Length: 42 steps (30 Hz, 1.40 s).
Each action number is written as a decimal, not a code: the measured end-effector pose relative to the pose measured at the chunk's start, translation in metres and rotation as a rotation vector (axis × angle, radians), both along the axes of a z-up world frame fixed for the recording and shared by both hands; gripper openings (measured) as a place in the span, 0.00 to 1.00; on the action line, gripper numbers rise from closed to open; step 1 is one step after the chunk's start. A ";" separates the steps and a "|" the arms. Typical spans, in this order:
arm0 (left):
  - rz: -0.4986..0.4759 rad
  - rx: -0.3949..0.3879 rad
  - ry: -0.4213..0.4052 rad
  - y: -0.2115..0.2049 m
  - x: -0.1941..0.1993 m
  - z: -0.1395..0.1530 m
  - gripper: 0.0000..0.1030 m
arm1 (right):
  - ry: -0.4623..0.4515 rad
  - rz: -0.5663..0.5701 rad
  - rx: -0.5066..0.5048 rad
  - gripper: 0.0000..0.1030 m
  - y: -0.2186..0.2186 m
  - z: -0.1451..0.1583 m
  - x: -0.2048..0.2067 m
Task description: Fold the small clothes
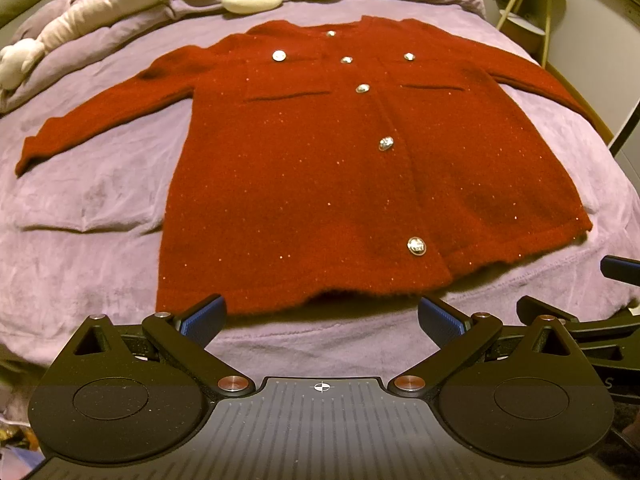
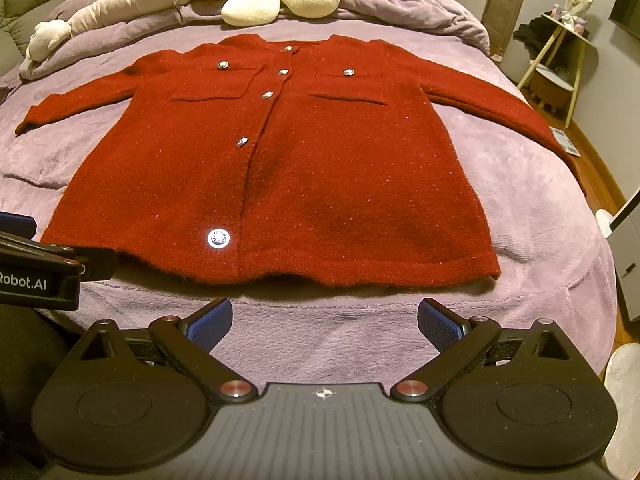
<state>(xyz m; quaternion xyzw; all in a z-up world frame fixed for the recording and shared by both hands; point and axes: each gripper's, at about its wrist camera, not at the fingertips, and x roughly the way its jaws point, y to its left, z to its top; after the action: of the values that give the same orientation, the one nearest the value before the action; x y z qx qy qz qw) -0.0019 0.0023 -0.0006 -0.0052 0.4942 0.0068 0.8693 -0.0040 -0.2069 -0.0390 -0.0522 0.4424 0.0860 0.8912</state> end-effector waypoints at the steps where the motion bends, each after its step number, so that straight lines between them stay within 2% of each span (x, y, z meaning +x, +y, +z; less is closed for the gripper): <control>1: 0.000 0.000 0.000 0.000 0.000 0.000 1.00 | -0.001 -0.001 0.001 0.96 0.000 0.000 0.000; 42: -0.002 -0.013 0.014 0.000 0.002 -0.001 1.00 | -0.008 0.009 -0.014 0.96 0.004 0.001 0.001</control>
<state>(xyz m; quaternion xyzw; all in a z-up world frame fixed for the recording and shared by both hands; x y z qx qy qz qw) 0.0001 0.0023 -0.0021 -0.0103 0.5002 0.0027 0.8658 -0.0034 -0.2029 -0.0381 -0.0606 0.4390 0.0867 0.8922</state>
